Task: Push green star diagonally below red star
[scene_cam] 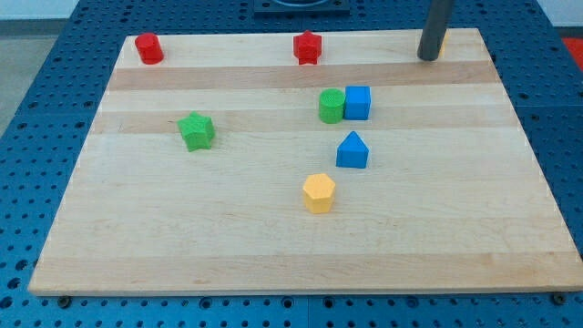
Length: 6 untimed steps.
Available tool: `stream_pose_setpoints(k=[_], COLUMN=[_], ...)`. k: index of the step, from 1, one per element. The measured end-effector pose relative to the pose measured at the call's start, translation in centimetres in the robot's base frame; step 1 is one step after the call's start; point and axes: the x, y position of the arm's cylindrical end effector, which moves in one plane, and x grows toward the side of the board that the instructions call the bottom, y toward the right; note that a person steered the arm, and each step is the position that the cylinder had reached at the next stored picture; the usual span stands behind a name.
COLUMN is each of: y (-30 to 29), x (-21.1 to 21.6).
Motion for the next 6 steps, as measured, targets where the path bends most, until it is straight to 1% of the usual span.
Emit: stream_pose_setpoints(k=[2,4,6], y=[-1.7,-5.7,-5.7], x=[1.9,2.5,2.5])
